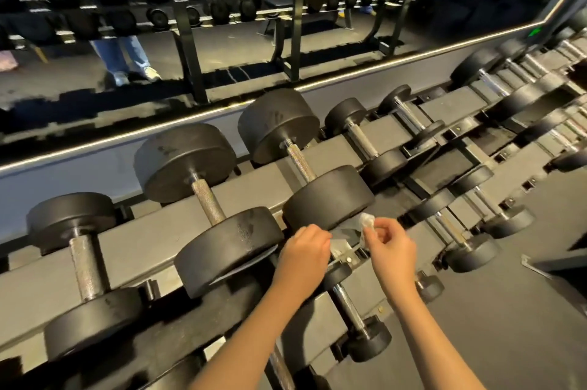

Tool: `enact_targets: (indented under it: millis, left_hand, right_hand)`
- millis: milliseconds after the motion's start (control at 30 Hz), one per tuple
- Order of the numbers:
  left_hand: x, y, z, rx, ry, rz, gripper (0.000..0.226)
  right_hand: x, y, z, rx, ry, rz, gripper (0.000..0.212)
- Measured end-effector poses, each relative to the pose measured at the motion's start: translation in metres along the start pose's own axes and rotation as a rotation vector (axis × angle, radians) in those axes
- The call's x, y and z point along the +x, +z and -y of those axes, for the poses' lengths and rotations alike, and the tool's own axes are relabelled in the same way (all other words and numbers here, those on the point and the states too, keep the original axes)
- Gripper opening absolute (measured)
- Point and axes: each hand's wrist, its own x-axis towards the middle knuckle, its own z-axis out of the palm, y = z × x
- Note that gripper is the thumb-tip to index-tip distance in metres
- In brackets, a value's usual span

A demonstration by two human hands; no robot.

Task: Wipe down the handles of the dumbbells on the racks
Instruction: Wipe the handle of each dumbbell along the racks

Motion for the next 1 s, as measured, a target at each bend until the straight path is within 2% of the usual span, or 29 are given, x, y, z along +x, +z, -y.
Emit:
enact_targets:
  millis: [200,267,533,833,1000]
  left_hand:
    - [-0.032,0.053,0.009,-0.020,-0.148,0.131,0.031]
    - [-0.038,0.069,0.014,-0.030,-0.181,0.154,0.031]
    - [-0.040,0.131,0.016,0.011,-0.353,0.284,0.039]
    - [-0.042,0.203,0.022,0.033,-0.484,0.223,0.049]
    - [-0.039,0.228,0.044,0.073,-0.493,0.219,0.054]
  right_hand:
    - [-0.041,-0.015,-0.060,-0.050,0.162,0.142,0.004]
    - [-0.043,-0.017,-0.075,-0.079,0.206,0.195,0.008]
    - [-0.024,-0.012,-0.124,-0.144,0.229,0.341,0.006]
    - [-0.010,0.002,-0.201,-0.167,0.176,0.542,0.012]
    - [-0.008,0.021,-0.247,-0.232,0.148,0.549,0.007]
